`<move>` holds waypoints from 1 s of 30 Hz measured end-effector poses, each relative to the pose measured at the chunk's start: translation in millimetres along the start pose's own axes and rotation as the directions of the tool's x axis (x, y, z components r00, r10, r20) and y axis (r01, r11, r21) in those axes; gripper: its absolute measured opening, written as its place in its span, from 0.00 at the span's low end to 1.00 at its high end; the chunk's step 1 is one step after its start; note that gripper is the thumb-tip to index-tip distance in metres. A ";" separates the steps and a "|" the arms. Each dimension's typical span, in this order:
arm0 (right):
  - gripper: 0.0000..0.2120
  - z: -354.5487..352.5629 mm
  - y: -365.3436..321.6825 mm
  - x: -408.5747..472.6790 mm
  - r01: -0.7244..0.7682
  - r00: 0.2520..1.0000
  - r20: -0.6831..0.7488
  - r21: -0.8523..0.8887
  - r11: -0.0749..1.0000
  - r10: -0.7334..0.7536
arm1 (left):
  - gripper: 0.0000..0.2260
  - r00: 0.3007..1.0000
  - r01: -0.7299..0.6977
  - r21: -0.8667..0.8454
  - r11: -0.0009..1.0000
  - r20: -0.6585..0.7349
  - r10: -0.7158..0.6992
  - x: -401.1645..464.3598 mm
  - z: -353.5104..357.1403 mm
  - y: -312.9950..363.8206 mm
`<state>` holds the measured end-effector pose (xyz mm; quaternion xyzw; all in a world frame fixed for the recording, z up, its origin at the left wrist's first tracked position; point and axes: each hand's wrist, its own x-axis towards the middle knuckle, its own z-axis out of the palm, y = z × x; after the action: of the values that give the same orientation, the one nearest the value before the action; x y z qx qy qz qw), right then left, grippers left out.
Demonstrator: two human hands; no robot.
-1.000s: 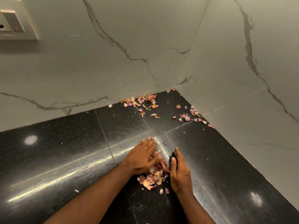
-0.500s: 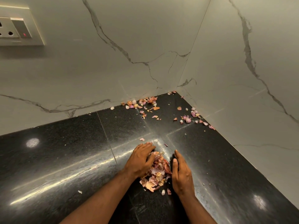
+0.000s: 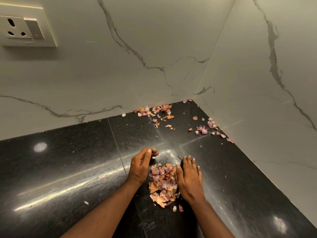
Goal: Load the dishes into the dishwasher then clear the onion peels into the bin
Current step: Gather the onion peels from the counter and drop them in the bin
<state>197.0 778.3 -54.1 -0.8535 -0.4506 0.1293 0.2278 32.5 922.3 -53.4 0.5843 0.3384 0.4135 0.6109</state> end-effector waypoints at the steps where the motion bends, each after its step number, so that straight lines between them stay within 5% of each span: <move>1: 0.40 0.6 -3.5 8.2 -0.003 1.000 0.024 -0.033 0.999 0.004 | 0.17 1.000 -0.015 0.033 0.999 0.018 0.015 0.0 -0.1 -1.5; 5: 0.32 -1.8 -13.4 22.2 0.107 0.979 0.178 -0.028 0.994 -0.100 | 0.20 0.983 -0.102 0.326 0.940 0.178 0.045 -0.6 0.4 -0.6; 9: 0.24 -7.5 -17.5 10.4 0.201 0.950 0.192 0.235 0.951 -0.248 | 0.32 0.871 -0.344 0.620 0.705 0.491 -0.007 -3.6 6.9 6.0; 11: 0.23 -7.4 -20.1 -1.4 0.246 0.950 0.115 0.290 0.925 -0.289 | 0.35 0.821 -0.421 0.648 0.634 0.570 -0.037 -6.4 7.9 5.8; 16: 0.12 -6.3 -24.8 -38.8 0.365 0.925 -0.024 0.331 0.870 -0.379 | 0.31 0.773 -0.477 0.597 0.644 0.634 -0.016 -23.1 -1.6 5.5; 18: 0.20 -4.5 -27.9 -53.3 0.375 0.922 -0.008 0.274 0.886 -0.388 | 0.28 0.791 -0.420 0.542 0.728 0.612 0.000 -35.6 -6.4 8.9; 20: 0.40 1.0 -33.4 -65.2 0.347 0.931 0.065 0.154 0.925 -0.359 | 0.26 0.836 -0.280 0.412 0.867 0.549 0.009 -47.3 -10.7 10.7; 23: 0.56 12.1 -41.8 -71.8 0.335 0.930 0.177 -0.050 0.941 -0.322 | 0.28 0.954 -0.005 0.074 0.997 0.301 -0.018 -60.2 -14.9 8.1; 26: 0.51 14.7 -49.1 -65.6 0.362 0.921 0.203 -0.135 0.922 -0.332 | 0.39 0.991 0.126 -0.205 0.971 0.077 -0.113 -62.9 -16.3 15.2; 30: 0.36 20.2 -54.6 -57.5 0.464 0.879 0.206 -0.172 0.869 -0.429 | 0.42 0.990 0.140 -0.256 0.956 0.007 -0.143 -62.8 -17.2 25.3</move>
<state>117.4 762.9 -43.0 -0.7319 -0.6644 0.0916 0.1202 -12.6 872.6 -34.1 0.4724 0.3267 0.4125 0.7071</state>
